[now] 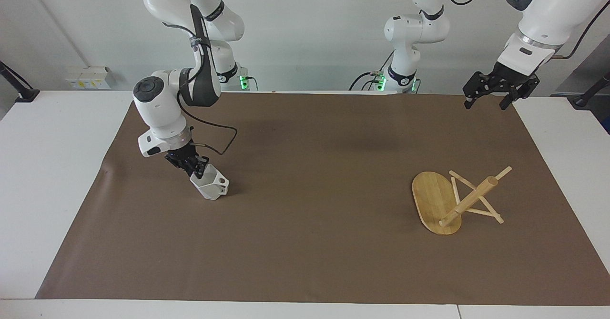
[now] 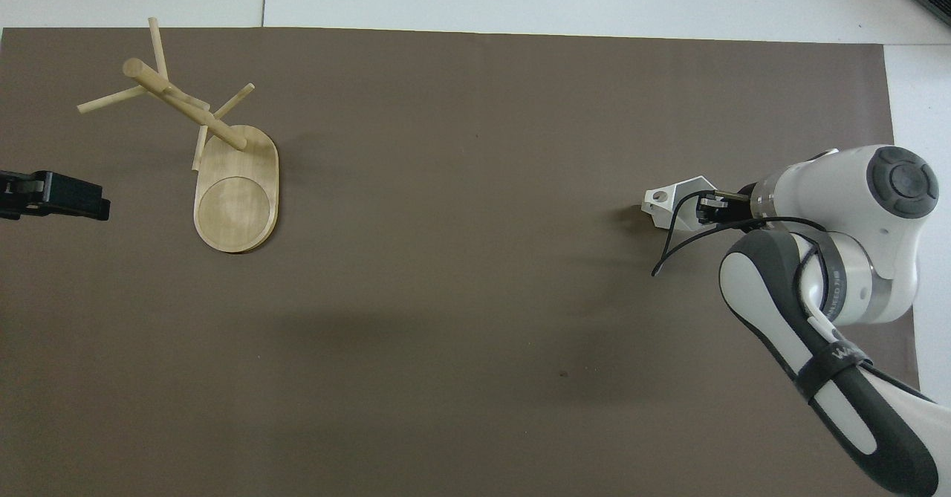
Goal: Hang cup on rack
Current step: 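Close the right gripper on the white mug's rim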
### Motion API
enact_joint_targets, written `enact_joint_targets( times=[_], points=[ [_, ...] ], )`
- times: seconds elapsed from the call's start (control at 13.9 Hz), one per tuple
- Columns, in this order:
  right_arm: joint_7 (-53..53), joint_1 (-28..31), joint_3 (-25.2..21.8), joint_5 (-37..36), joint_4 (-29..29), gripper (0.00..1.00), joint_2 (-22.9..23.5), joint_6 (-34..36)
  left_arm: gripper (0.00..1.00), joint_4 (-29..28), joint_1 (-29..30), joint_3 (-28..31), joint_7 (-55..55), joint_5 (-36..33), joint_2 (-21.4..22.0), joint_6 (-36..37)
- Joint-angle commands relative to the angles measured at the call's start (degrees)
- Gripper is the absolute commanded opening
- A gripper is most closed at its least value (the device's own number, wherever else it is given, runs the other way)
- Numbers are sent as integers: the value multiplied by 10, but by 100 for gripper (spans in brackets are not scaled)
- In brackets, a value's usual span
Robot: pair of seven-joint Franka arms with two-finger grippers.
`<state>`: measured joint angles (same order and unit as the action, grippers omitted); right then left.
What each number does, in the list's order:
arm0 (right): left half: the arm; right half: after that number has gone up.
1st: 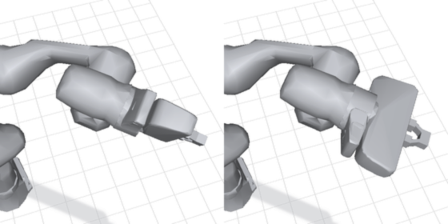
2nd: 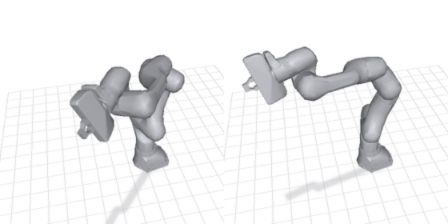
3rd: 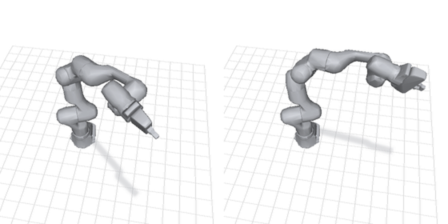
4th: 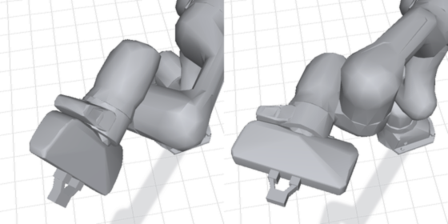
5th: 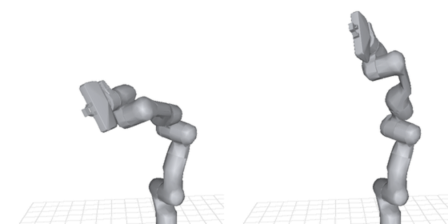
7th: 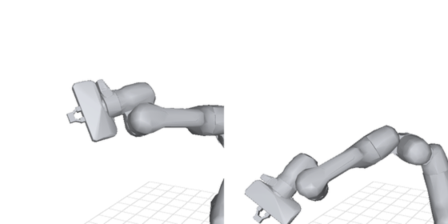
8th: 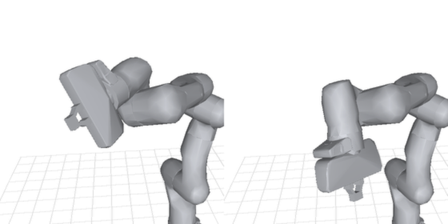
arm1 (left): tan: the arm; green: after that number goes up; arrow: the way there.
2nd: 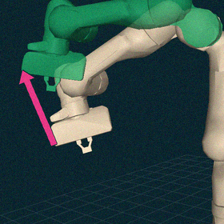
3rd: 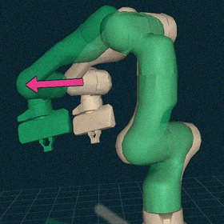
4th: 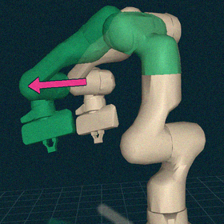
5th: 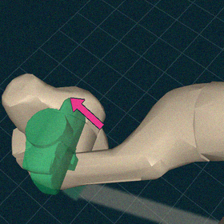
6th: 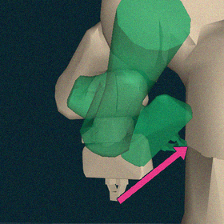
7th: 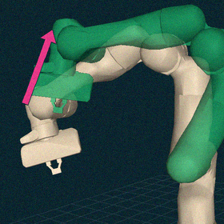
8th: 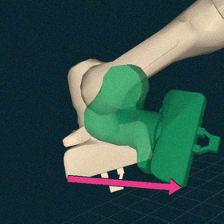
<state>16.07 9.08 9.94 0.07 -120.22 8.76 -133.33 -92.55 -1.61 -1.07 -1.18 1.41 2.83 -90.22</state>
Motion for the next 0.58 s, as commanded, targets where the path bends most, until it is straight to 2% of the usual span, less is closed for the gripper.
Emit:
enact_joint_targets(
  times=[0.0,0.14,0.22,0.5],
  points=[
    [15,3,5,-12,-2,17,-1,-1,100,-11,8,-4,-3,0,12,4],
    [14,3,5,-12,0,3,-1,7,100,-11,8,-4,-3,0,12,4],
    [14,3,5,-12,0,0,-1,7,100,-11,8,-4,-3,0,12,4],
    [14,4,5,-12,8,0,0,22,100,-11,8,-4,-3,0,12,4]
  ],
)
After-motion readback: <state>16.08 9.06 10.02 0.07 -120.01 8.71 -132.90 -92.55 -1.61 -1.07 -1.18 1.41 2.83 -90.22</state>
